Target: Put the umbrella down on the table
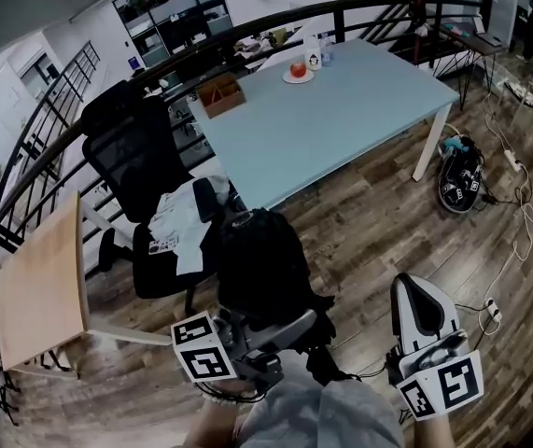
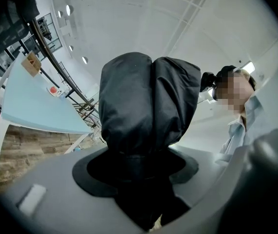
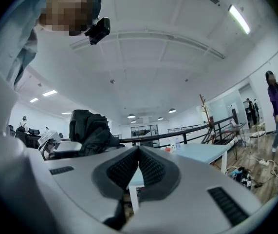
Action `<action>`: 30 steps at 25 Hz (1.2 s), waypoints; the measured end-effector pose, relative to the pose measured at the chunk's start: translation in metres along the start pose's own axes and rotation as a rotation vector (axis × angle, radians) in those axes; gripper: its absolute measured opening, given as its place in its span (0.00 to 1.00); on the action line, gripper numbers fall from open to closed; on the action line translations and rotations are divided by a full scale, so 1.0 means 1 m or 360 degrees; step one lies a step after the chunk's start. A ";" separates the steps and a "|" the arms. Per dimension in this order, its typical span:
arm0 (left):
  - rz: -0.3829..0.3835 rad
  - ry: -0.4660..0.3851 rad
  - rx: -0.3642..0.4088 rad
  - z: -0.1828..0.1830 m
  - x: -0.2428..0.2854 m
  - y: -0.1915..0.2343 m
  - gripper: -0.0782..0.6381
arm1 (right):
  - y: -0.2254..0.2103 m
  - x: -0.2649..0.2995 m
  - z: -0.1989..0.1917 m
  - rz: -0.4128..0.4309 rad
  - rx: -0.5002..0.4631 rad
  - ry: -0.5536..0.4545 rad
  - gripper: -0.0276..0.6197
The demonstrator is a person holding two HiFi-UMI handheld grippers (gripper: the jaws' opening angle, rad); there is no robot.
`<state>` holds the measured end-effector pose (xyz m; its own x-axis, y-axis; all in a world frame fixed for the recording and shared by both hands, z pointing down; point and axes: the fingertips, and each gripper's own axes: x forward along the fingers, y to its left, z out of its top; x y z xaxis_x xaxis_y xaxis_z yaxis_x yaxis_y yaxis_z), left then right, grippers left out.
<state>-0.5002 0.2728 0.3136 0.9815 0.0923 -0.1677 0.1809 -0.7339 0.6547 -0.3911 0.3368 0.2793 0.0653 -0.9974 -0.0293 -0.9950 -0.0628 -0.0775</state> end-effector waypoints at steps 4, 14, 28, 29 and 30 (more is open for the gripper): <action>-0.0031 0.0037 0.0009 -0.001 0.008 0.000 0.47 | -0.012 -0.005 0.000 -0.0070 -0.0003 0.0003 0.04; -0.0135 0.0097 -0.0051 0.000 0.049 0.026 0.47 | -0.046 0.003 0.001 -0.0175 -0.0059 0.0005 0.04; -0.0242 0.0218 -0.0122 0.027 0.141 0.084 0.47 | -0.121 0.059 0.008 -0.0272 -0.0065 0.0028 0.04; -0.0246 0.0227 -0.0123 0.029 0.148 0.088 0.47 | -0.126 0.064 0.009 -0.0280 -0.0065 0.0031 0.04; -0.0249 0.0236 -0.0124 0.032 0.154 0.093 0.47 | -0.132 0.069 0.009 -0.0287 -0.0065 0.0035 0.04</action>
<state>-0.3339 0.1973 0.3256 0.9386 0.3030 -0.1652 0.3302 -0.6494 0.6850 -0.2549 0.2769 0.2782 0.2417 -0.9703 0.0031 -0.9696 -0.2417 -0.0387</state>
